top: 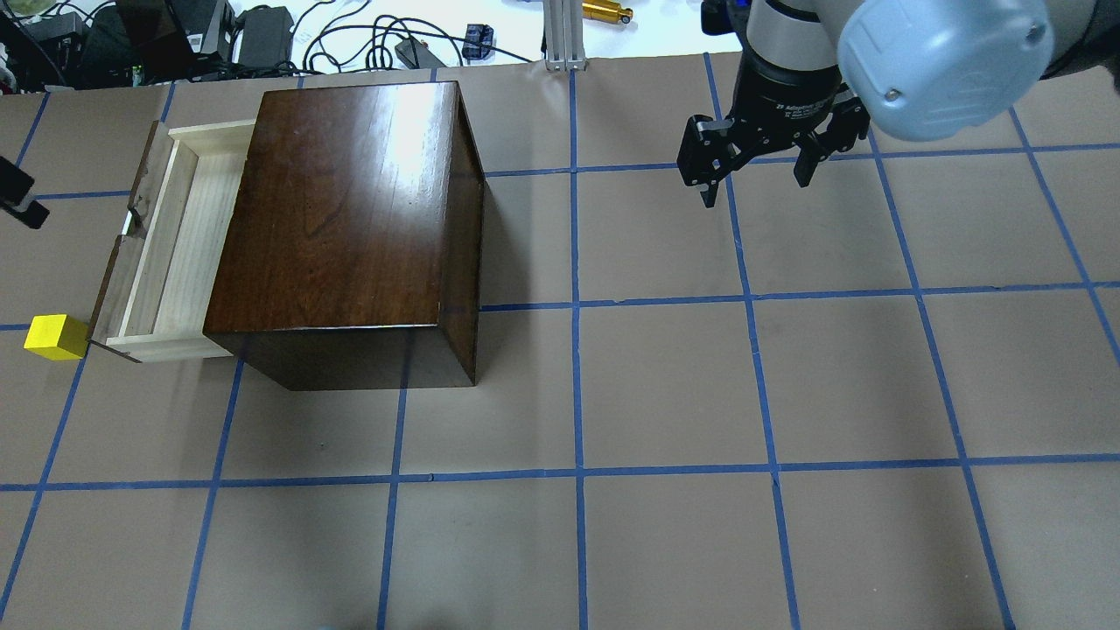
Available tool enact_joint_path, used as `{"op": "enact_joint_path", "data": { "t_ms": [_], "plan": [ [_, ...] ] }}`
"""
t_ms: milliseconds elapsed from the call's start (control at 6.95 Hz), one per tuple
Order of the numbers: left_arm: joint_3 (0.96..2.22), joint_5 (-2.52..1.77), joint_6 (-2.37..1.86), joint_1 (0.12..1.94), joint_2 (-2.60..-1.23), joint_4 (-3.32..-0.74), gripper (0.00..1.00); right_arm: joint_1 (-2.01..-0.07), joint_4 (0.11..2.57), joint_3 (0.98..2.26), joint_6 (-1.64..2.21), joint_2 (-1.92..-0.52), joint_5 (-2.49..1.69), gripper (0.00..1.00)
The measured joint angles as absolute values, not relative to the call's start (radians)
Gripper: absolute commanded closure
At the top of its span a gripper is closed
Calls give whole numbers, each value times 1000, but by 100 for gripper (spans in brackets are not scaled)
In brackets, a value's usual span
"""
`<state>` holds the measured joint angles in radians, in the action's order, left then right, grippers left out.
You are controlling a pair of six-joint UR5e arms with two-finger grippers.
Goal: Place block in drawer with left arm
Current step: 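Move the left gripper down toward the yellow cube beside the drawer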
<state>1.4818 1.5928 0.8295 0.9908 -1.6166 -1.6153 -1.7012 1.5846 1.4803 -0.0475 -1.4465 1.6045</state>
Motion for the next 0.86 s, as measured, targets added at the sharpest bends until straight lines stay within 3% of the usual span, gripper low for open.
{"op": "enact_joint_path", "data": {
  "t_ms": [575, 863],
  "plan": [
    [1492, 1600, 1379, 851, -1737, -1544, 0, -1701, 1585, 1480, -46, -1446, 1605, 0],
    [1560, 1602, 1709, 793, -1810, -1370, 0, -1701, 1585, 1480, -47, -1447, 1605, 0]
  ]
}}
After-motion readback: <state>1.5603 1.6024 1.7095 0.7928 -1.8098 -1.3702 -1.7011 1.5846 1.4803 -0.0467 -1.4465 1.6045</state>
